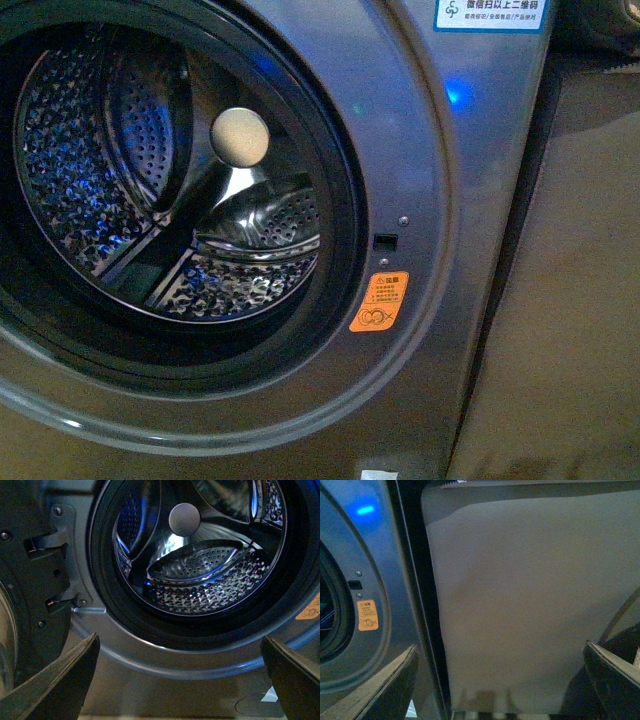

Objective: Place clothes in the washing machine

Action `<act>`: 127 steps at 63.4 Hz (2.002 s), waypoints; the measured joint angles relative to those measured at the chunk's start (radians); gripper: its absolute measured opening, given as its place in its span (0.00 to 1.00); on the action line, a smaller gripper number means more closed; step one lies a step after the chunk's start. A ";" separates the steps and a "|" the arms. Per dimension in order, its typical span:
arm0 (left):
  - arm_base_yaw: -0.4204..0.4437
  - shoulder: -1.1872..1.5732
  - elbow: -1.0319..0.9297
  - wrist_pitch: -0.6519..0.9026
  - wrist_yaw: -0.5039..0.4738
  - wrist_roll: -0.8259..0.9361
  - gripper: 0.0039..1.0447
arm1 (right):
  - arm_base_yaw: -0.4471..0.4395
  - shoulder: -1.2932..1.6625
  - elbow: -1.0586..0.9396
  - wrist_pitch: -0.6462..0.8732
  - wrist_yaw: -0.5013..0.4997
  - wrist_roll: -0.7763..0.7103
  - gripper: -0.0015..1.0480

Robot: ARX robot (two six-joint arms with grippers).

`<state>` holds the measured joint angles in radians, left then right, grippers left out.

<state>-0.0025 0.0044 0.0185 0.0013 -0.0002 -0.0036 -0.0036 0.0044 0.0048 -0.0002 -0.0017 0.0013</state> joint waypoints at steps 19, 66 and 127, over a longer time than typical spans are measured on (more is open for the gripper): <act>0.000 0.000 0.000 0.000 0.000 0.000 0.94 | -0.410 0.287 0.051 0.287 -0.731 0.093 0.93; 0.000 0.000 0.000 0.000 0.000 0.000 0.94 | -1.067 2.090 1.088 0.093 -0.600 -0.447 0.93; 0.000 0.000 0.000 0.000 0.000 0.000 0.94 | -1.073 2.973 1.574 0.277 -0.354 -0.433 0.93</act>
<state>-0.0025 0.0044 0.0185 0.0013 -0.0002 -0.0036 -1.0767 2.9772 1.5791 0.2768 -0.3561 -0.4320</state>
